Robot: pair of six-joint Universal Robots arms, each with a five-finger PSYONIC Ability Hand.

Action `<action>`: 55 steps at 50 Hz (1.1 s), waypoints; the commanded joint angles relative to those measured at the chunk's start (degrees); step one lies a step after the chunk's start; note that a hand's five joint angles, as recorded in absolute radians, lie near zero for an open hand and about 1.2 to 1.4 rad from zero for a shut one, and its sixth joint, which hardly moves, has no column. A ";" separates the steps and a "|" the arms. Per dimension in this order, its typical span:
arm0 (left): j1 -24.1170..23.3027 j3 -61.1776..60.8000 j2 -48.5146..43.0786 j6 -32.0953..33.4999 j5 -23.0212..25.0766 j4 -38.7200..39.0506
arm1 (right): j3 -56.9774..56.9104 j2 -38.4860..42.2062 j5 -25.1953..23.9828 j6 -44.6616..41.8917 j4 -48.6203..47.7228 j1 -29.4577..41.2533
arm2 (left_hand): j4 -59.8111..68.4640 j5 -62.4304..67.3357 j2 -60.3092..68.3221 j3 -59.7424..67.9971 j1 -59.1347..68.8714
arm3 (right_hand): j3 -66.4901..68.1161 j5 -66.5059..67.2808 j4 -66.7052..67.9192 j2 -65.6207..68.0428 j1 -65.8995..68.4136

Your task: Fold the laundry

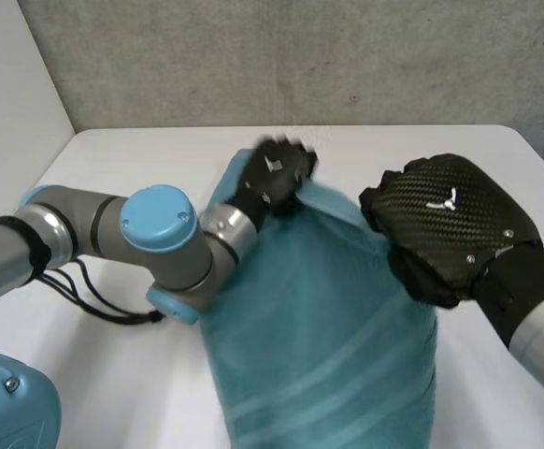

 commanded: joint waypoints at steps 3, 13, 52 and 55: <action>2.73 5.07 5.76 2.53 -10.78 13.24 | -11.42 9.68 2.53 -4.66 -8.71 -8.11 | 11.79 16.64 11.60 11.98 15.50 | 12.28 14.40 11.94 12.53 23.86; 4.14 1.22 23.67 2.97 -14.46 13.94 | -33.61 17.70 8.52 0.80 -22.27 -7.06 | 11.79 16.64 11.60 11.98 15.50 | 12.28 14.40 11.94 12.53 23.86; 0.18 -35.88 29.92 9.04 -21.24 -10.57 | -7.42 31.24 10.36 2.64 -23.24 -8.73 | -57.49 -52.64 -57.68 -57.30 -53.78 | 12.28 14.40 11.94 12.53 23.86; 0.80 -39.30 31.95 7.11 -21.24 -12.68 | -6.98 31.41 11.24 2.73 -23.41 -8.90 | -58.16 -53.31 -58.35 -57.97 -54.45 | 12.28 14.40 11.94 12.53 23.86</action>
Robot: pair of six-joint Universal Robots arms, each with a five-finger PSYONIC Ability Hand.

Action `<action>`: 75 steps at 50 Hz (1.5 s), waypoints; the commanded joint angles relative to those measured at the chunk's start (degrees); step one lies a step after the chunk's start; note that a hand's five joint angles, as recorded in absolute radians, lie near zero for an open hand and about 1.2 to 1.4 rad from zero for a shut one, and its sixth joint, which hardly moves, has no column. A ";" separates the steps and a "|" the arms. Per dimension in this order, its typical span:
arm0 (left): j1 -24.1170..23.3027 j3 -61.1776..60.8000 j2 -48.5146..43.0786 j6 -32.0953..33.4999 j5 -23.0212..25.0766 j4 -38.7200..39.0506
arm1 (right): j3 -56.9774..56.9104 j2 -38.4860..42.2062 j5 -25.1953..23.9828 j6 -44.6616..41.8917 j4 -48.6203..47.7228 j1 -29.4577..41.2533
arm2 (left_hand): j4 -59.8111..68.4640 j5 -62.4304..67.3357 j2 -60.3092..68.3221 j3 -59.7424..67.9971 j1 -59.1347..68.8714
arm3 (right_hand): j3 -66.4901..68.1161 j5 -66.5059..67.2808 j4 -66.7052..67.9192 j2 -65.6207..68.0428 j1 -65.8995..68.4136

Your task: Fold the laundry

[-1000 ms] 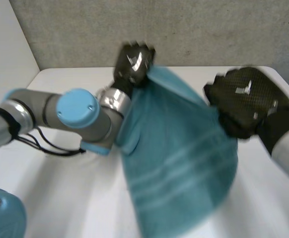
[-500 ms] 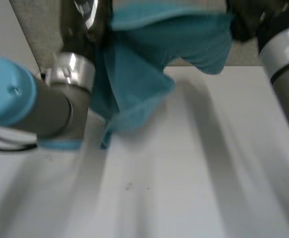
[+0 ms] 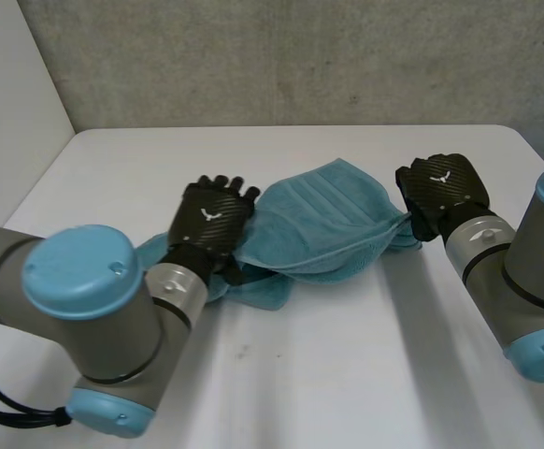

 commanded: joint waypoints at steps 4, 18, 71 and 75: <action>5.49 -11.76 8.52 -7.83 -1.05 -8.28 | 1.19 0.09 2.48 1.10 -0.07 -1.23 | -2.52 -2.82 -2.60 -3.50 -3.23 | 11.98 14.40 11.64 12.27 23.62; 16.23 -16.87 9.58 -8.81 -7.56 -10.05 | 1.46 0.62 2.65 1.54 0.01 -1.14 | -1.51 -1.81 -1.59 -2.49 -2.22 | 11.98 14.40 11.64 12.27 23.62; 26.34 -15.20 30.22 10.16 1.40 -24.86 | 0.14 -10.45 -0.60 -21.14 30.25 -8.43 | 67.26 66.96 67.19 66.29 66.56 | 11.98 14.40 11.64 12.27 23.62; 26.95 -15.73 31.29 10.96 2.55 -31.23 | 2.50 -14.23 -1.39 -24.47 33.94 -8.70 | 67.26 66.96 67.19 66.29 66.56 | 11.98 14.40 11.64 12.27 23.62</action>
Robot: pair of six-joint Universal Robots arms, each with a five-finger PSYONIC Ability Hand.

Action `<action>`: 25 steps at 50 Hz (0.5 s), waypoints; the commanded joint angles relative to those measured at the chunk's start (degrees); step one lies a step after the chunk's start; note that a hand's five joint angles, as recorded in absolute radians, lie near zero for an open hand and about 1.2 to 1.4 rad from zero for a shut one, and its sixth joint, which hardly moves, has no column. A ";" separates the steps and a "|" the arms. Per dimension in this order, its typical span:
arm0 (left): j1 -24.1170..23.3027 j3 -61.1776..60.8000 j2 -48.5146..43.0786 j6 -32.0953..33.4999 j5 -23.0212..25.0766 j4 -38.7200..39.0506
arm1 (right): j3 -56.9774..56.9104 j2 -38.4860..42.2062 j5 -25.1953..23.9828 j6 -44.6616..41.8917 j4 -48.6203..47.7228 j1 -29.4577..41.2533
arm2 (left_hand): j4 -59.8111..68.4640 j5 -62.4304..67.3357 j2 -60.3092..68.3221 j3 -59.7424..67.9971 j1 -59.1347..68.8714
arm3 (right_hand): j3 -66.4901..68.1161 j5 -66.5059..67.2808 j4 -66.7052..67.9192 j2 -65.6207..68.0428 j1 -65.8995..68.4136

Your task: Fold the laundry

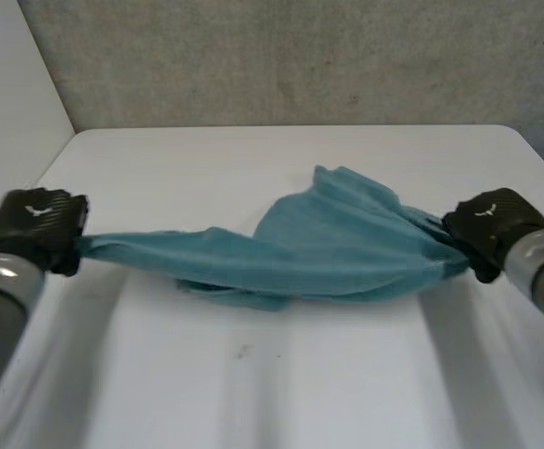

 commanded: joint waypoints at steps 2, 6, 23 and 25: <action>1.95 -1.86 4.99 3.75 2.26 -14.75 | 3.34 -6.55 -1.59 -7.16 8.06 -1.07 | 11.77 14.90 11.81 12.12 15.89 | 11.98 14.40 11.62 12.27 23.63; 2.39 -2.22 -0.29 3.75 2.35 -11.76 | 5.10 -3.41 -5.36 -7.17 7.10 -0.72 | 11.77 14.90 11.81 12.12 15.89 | 11.98 14.40 11.62 12.27 23.63; -3.75 40.60 -25.68 2.44 1.65 3.87 | -26.45 14.98 3.68 3.29 -10.66 1.04 | 11.77 14.90 11.81 12.12 15.89 | 11.98 14.40 11.62 12.27 23.63; -4.29 46.82 -25.60 0.68 1.65 6.52 | -37.12 14.72 5.60 6.36 -17.74 1.65 | 11.77 14.90 11.81 12.12 15.89 | 11.98 14.40 11.62 12.27 23.63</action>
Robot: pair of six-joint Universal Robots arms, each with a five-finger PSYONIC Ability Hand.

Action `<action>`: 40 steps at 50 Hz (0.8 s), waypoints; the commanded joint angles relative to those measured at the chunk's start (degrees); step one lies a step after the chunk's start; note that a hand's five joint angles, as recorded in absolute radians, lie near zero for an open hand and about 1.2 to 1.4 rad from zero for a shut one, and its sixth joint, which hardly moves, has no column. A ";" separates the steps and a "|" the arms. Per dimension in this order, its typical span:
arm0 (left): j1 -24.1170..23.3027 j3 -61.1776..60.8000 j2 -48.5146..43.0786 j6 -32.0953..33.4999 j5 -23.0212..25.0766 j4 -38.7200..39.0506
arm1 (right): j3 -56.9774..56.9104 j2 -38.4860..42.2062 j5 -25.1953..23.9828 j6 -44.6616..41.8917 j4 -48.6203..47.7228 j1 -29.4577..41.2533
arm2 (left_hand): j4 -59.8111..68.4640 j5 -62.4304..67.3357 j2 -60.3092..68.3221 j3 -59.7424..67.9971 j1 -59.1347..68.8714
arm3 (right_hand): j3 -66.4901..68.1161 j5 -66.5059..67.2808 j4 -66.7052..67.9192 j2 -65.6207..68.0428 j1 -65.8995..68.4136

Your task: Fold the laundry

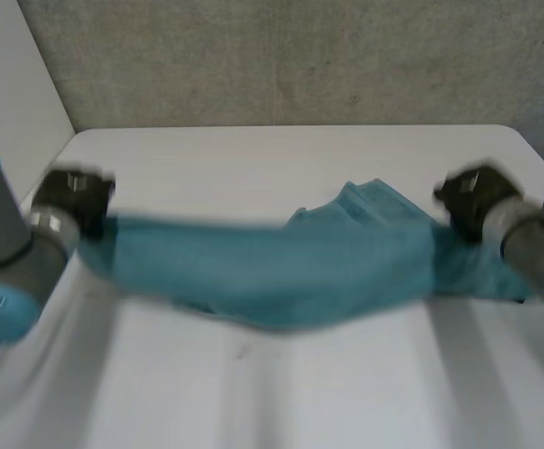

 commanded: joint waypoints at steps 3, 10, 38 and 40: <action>-3.12 31.74 -0.73 -9.02 -0.96 15.90 | -27.15 -1.59 5.83 9.23 -19.99 1.86 | 11.51 14.90 11.59 11.65 15.89 | 11.96 14.40 11.61 12.07 23.63; -3.03 27.66 3.59 -11.87 -4.75 27.21 | -19.64 -8.88 5.22 9.94 -29.44 1.78 | 11.51 14.90 11.59 11.65 15.89 | 11.96 14.40 11.61 12.07 23.63; 3.82 -16.57 3.15 -12.22 -3.70 26.15 | 20.47 -1.69 -7.44 10.64 -20.13 0.81 | 11.51 14.90 11.59 11.65 15.89 | -7.19 -4.75 -7.54 -7.08 4.48; 4.18 -16.66 3.32 -12.22 -3.70 26.07 | 20.21 -2.65 -7.44 11.51 -19.69 0.64 | 11.51 14.90 11.59 11.65 15.89 | -22.48 -20.04 -22.83 -22.37 -10.81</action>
